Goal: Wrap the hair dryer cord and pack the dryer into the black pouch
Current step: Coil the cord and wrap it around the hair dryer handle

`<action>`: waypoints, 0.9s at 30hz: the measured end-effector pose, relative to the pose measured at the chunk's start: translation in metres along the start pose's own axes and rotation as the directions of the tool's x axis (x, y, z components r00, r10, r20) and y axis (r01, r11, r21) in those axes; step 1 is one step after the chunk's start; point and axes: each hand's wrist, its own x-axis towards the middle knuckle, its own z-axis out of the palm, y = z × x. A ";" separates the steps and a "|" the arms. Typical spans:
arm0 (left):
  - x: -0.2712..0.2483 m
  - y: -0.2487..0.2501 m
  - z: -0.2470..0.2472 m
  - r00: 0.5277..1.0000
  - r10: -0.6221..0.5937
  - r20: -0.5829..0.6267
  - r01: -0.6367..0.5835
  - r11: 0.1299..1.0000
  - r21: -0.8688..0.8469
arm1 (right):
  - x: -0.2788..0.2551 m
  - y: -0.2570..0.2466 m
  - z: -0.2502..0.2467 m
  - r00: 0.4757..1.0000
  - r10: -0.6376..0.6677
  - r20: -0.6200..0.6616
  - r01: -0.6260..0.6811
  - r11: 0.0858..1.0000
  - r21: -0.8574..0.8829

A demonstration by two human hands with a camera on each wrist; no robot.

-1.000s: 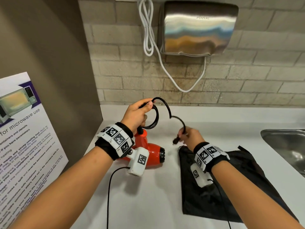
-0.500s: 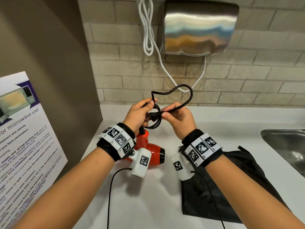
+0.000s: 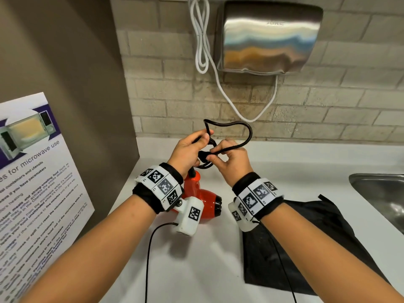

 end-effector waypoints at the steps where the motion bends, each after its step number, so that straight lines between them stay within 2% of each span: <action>1: 0.000 0.000 0.001 1.000 -0.007 0.008 0.007 1.000 -0.007 | 0.000 0.002 0.003 0.999 -0.003 -0.042 0.001 1.000 -0.031; 3: -0.001 -0.001 0.005 0.999 -0.029 0.018 0.029 1.000 -0.005 | 0.002 0.006 0.012 0.989 0.044 -0.138 -0.055 0.996 -0.076; 5: -0.003 -0.001 0.009 0.999 -0.047 0.025 0.046 0.999 0.020 | 0.005 0.006 0.019 0.979 0.116 -0.167 -0.115 0.993 0.020; 7: -0.004 -0.001 0.012 0.998 -0.054 0.037 0.053 0.998 0.022 | 0.006 0.004 0.021 0.975 0.213 -0.056 -0.203 0.967 0.157; 9: -0.003 -0.001 0.010 0.998 -0.061 0.028 0.061 0.998 -0.001 | 0.006 0.004 0.020 0.959 0.270 0.090 -0.280 0.951 0.133; 13: 0.001 0.001 -0.002 0.998 -0.068 0.012 0.069 0.992 -0.108 | -0.004 0.014 0.011 0.974 0.133 0.181 -0.149 0.986 0.075; 16: 0.002 0.000 -0.007 0.998 -0.055 0.018 0.057 0.987 -0.149 | -0.012 0.025 -0.001 0.957 0.144 0.251 -0.140 0.990 -0.036; 18: 0.002 -0.001 -0.008 0.998 -0.062 0.017 0.064 0.983 -0.174 | -0.016 0.039 -0.008 0.940 0.209 0.270 -0.173 0.973 -0.151; 20: 0.002 0.000 -0.010 0.997 -0.072 -0.001 0.070 0.981 -0.181 | -0.018 0.062 -0.017 0.887 0.383 0.258 -0.305 0.906 -0.295; 22: 0.002 0.000 -0.011 0.997 -0.072 -0.003 0.071 0.984 -0.164 | -0.023 0.085 -0.027 0.769 0.596 0.232 -0.487 0.780 -0.393; 23: 0.002 -0.001 -0.011 0.997 -0.070 0.009 0.071 0.986 -0.148 | -0.025 0.094 -0.031 0.718 0.661 0.216 -0.546 0.728 -0.413; 25: 0.001 -0.001 -0.008 0.997 -0.066 0.045 0.070 0.991 -0.113 | -0.027 0.099 -0.035 0.679 0.700 0.220 -0.574 0.694 -0.435; 27: 0.000 -0.001 -0.003 0.995 -0.064 0.076 0.071 0.993 -0.090 | -0.024 0.092 -0.033 0.690 0.669 0.275 -0.512 0.721 -0.468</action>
